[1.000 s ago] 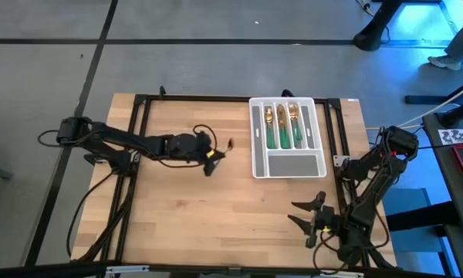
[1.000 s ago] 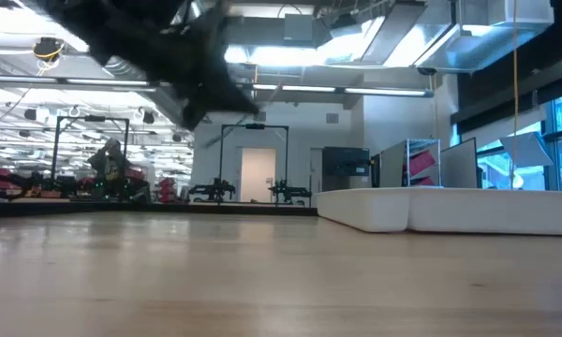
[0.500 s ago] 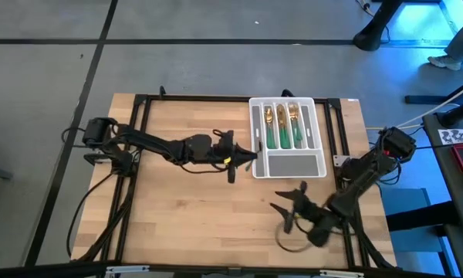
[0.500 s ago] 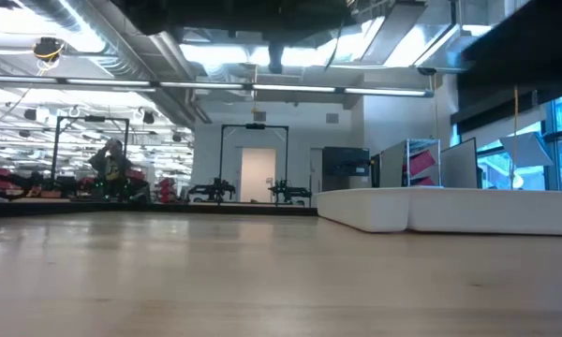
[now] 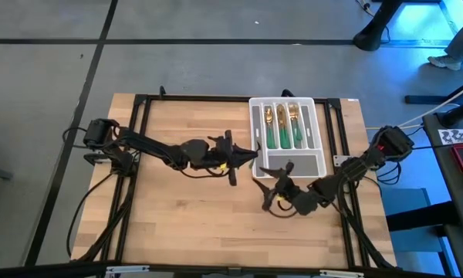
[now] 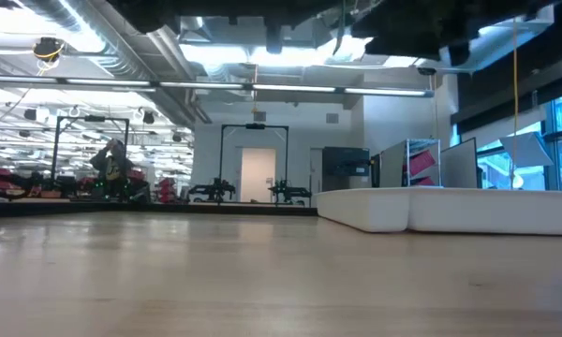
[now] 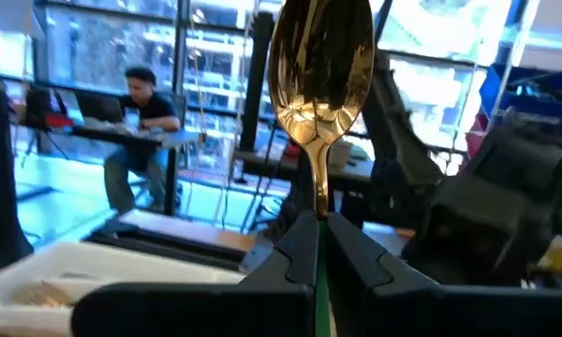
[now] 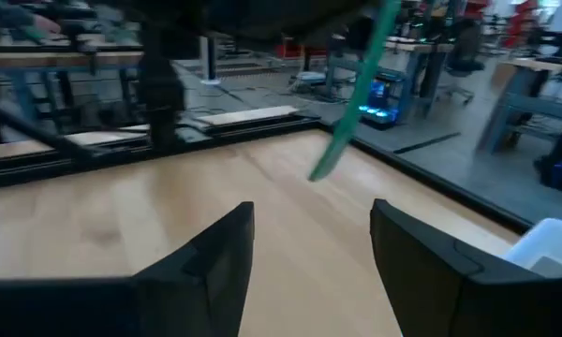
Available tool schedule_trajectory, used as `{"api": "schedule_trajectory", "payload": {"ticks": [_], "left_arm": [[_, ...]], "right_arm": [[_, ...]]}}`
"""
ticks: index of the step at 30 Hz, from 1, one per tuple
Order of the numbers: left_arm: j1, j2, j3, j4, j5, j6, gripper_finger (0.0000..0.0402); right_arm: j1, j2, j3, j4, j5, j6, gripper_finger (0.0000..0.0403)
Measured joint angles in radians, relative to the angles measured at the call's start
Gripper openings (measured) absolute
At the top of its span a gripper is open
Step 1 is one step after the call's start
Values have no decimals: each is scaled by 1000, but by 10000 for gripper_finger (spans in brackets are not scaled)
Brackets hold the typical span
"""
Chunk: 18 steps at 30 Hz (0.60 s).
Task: Sort silverware
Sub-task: Put the green spoon into the silverware tray
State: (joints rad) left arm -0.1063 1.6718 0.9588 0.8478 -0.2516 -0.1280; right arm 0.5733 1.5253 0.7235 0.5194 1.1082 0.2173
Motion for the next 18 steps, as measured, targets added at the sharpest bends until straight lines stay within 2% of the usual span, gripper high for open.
{"api": "schedule_trajectory", "payload": {"ticks": [3, 8, 14, 18], "left_arm": [[-7, 0, 0, 22, -8, 17, 1], [-12, 0, 0, 28, -17, 30, 1], [-11, 0, 0, 25, -27, 53, 1], [-11, 0, 0, 23, -37, 53, 1]], "right_arm": [[-49, 0, 0, 8, -8, -7, 208], [-127, 0, 0, 70, -183, -86, 208], [-159, 0, 0, 116, -167, -96, 204], [-152, 0, 0, 115, -119, -95, 169]]}}
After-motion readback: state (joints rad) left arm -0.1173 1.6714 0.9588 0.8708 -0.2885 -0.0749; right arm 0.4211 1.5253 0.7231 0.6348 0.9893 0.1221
